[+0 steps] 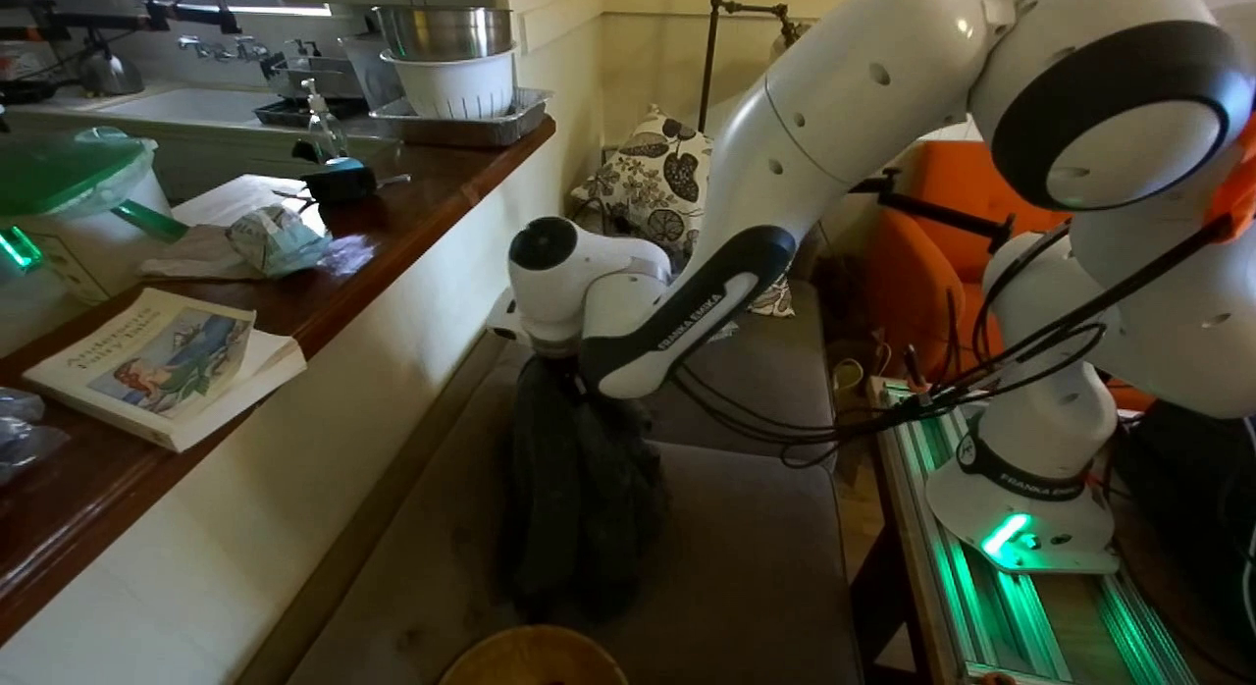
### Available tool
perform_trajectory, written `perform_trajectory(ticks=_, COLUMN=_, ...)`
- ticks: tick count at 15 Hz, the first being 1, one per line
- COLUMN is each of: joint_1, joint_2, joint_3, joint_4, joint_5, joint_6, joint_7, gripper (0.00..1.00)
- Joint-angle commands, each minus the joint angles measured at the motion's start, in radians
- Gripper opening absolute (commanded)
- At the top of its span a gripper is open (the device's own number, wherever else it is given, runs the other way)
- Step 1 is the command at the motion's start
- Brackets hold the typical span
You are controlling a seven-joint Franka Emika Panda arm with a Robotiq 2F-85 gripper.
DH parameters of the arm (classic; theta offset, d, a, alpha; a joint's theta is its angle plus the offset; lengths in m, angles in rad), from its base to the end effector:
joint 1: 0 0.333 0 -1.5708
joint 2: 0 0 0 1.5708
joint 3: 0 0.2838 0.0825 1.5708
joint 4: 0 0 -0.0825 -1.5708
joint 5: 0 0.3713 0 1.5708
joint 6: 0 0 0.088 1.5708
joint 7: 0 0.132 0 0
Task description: Push the blanket backwards
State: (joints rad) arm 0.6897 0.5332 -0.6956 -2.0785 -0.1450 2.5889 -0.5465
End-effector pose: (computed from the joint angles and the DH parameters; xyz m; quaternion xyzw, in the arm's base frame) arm 0.5803 -0.0092 0.1920 0.9107 0.3575 -0.0177 0.2063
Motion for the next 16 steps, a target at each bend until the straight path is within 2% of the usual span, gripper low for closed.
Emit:
perform_trajectory(ticks=1, joint_1=-0.207, joint_2=0.067, joint_3=0.189, joint_4=0.221, joint_5=-0.135, joint_6=-0.278, joint_7=0.033, gripper=0.00)
perform_trajectory(ticks=2, joint_1=-0.245, joint_2=0.091, joint_3=0.224, joint_4=0.258, joint_5=-0.113, joint_6=-0.306, joint_7=-0.002, gripper=0.00)
perform_trajectory(ticks=3, joint_1=-0.315, joint_2=0.090, joint_3=0.297, joint_4=0.280, joint_5=-0.106, joint_6=-0.294, joint_7=-0.015, gripper=0.00)
perform_trajectory(ticks=4, joint_1=-0.341, joint_2=0.025, joint_3=0.357, joint_4=0.202, joint_5=-0.212, joint_6=-0.273, joint_7=0.091, gripper=0.00)
perform_trajectory(ticks=5, joint_1=-0.390, joint_2=0.043, joint_3=0.397, joint_4=0.232, joint_5=-0.201, joint_6=-0.277, joint_7=0.075, gripper=0.00)
perform_trajectory(ticks=7, joint_1=-0.433, joint_2=0.058, joint_3=0.420, joint_4=0.258, joint_5=-0.193, joint_6=-0.277, joint_7=0.055, gripper=0.00)
perform_trajectory(ticks=9, joint_1=-0.562, joint_2=0.109, joint_3=0.524, joint_4=0.357, joint_5=-0.083, joint_6=-0.409, joint_7=0.034, gripper=0.00)
perform_trajectory(ticks=11, joint_1=-0.660, joint_2=0.167, joint_3=0.597, joint_4=0.432, joint_5=-0.036, joint_6=-0.477, joint_7=0.032, gripper=0.00)
perform_trajectory(ticks=14, joint_1=-0.782, joint_2=0.263, joint_3=0.676, joint_4=0.558, joint_5=0.060, joint_6=-0.531, joint_7=0.038, gripper=0.00)
perform_trajectory(ticks=16, joint_1=-0.834, joint_2=0.324, joint_3=0.711, joint_4=0.636, joint_5=0.124, joint_6=-0.562, joint_7=0.059, gripper=0.00)
